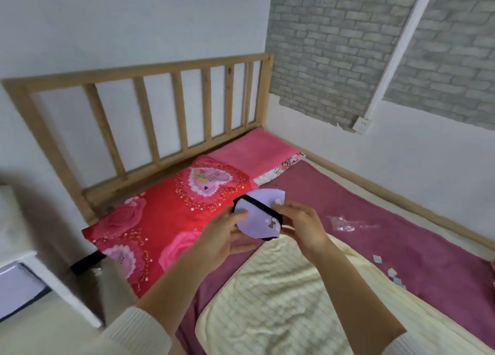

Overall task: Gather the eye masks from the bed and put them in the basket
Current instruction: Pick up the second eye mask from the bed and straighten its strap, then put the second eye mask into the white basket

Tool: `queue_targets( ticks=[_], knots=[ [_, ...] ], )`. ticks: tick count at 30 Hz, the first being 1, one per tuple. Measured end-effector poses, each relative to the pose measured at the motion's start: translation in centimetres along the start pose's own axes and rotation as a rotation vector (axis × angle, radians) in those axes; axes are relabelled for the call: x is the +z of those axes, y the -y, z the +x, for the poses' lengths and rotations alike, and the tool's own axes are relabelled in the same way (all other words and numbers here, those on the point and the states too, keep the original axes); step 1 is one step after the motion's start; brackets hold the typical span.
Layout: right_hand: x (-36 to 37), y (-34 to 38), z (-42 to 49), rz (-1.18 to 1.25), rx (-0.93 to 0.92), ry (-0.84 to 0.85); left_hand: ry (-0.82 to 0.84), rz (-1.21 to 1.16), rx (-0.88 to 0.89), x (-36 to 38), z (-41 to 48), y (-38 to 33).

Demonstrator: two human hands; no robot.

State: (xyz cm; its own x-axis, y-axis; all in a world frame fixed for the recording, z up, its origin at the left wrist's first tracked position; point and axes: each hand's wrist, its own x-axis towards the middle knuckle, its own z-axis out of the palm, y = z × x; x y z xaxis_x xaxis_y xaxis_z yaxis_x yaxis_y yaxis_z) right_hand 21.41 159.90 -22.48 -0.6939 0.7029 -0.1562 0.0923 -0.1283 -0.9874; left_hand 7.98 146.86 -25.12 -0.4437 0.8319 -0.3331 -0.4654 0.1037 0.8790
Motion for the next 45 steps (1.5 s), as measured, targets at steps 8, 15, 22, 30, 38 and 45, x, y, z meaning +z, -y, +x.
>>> queue_targets(
  ticks=[8,15,22,30,38,45],
  knots=[
    [15.9,-6.5,1.6,-0.272,0.275,0.491,-0.464,-0.007,-0.083,-15.3,-8.1,1.9],
    [33.4,-5.8,4.2,-0.259,0.181,0.733,-0.559,-0.113,0.038,-31.5,-14.4,-2.0],
    [53.3,-6.7,6.0,-0.165,0.267,0.765,-0.671,-0.198,0.052,-48.3,-19.3,-6.4],
    [68.9,-7.7,11.3,-0.219,0.278,0.682,-0.892,-0.037,0.033,-61.6,-18.8,-10.9],
    [76.2,-13.9,17.7,-0.502,0.340,0.605,-0.956,-0.149,-0.142,-68.9,-12.9,-7.6],
    [80.0,-18.0,21.5,-0.785,0.354,0.663,-1.043,-0.157,-0.302,-73.8,-9.0,-6.8]
  ],
)
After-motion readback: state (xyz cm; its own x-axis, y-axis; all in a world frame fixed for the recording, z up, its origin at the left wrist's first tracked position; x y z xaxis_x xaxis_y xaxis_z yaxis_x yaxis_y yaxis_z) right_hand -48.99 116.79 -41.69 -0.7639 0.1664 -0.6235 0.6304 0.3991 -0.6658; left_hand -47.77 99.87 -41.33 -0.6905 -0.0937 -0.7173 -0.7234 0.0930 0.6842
